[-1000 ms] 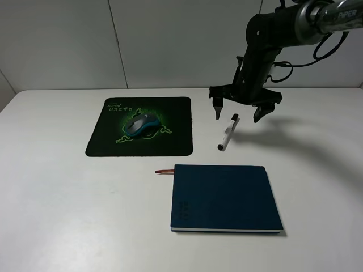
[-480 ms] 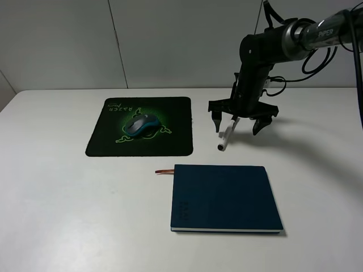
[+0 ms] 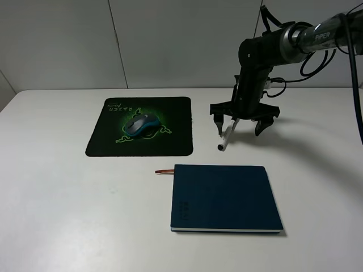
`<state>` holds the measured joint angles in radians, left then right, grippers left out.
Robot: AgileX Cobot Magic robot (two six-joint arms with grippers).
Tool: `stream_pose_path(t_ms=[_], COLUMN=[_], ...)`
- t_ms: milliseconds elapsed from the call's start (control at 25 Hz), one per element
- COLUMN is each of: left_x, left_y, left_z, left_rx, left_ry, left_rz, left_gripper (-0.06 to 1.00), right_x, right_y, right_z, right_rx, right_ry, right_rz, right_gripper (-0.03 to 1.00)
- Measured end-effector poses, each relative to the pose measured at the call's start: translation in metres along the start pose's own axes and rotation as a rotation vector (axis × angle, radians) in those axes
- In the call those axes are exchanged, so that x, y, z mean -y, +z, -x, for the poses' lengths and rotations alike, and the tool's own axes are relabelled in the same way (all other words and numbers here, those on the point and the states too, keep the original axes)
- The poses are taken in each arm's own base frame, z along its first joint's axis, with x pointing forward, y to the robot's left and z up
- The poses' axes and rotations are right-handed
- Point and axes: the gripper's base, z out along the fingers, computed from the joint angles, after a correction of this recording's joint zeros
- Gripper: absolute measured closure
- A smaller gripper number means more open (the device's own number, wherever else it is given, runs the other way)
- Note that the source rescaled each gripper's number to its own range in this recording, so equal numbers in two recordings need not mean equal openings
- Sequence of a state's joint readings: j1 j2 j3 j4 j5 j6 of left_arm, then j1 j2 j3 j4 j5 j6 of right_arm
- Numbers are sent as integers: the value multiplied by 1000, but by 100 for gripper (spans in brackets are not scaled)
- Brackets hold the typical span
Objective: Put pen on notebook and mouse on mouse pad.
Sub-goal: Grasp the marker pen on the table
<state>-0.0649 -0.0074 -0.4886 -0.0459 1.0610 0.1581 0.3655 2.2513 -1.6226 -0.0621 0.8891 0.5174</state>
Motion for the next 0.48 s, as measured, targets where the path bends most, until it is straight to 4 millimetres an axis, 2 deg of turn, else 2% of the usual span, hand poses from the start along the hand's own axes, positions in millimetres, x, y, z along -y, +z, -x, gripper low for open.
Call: stream_pose_path(t_ms=[360,480], left_x=[0,0], left_y=[0,0], left_z=[0,0], left_rx=[0,0], left_ry=[0,0], left_rz=[0,0], left_gripper=[-6,-6], right_x=[0,0], right_y=[0,0], right_z=[0,0], right_rx=[1,2], right_ry=[-2,-3], right_rz=[-2,-3], right_gripper=[-3,6])
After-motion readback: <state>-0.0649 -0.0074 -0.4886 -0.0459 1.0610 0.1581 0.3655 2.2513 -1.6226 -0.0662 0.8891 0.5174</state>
